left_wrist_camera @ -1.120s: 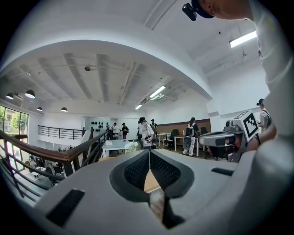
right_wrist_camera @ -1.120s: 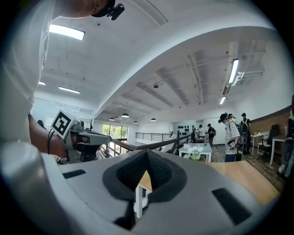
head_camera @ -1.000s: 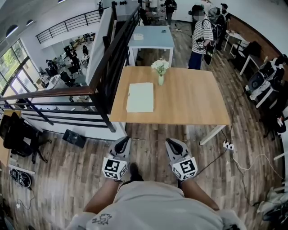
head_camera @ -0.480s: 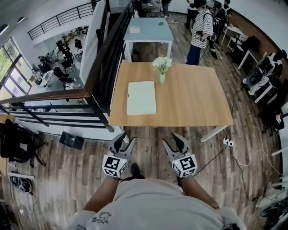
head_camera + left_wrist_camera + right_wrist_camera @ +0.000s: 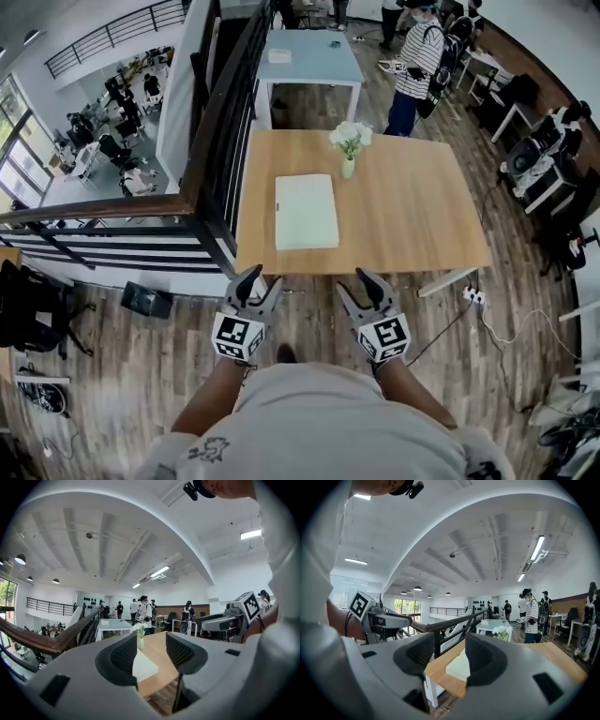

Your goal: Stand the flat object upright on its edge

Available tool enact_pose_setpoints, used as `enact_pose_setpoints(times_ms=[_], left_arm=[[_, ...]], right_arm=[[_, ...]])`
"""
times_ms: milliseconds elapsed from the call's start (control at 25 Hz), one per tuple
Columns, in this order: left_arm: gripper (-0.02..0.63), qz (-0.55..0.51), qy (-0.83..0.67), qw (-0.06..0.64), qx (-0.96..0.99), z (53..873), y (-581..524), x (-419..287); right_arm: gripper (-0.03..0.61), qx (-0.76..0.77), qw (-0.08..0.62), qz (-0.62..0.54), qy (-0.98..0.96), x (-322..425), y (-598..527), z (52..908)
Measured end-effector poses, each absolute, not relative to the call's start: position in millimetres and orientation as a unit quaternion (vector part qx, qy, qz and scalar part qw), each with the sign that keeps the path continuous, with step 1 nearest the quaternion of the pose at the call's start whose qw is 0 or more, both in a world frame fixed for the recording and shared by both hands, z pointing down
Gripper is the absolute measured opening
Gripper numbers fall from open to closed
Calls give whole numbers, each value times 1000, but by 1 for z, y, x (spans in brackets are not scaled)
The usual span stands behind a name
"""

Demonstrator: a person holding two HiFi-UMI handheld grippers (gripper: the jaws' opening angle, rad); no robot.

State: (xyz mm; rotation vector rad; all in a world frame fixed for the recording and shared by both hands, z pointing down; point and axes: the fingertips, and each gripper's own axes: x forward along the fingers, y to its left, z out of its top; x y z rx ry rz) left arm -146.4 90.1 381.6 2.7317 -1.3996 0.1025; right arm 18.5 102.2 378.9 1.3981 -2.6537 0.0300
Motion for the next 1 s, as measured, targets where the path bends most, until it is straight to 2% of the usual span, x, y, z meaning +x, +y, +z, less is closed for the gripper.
enact_pose_setpoints(times_ms=[400, 1000], left_arm=[[190, 21, -433, 35, 900, 387, 52, -180], [190, 15, -437, 72, 896, 399, 16, -192]], right_arm=[[215, 465, 97, 11, -880, -27, 72, 389], [215, 467, 79, 48, -880, -26, 25, 402]])
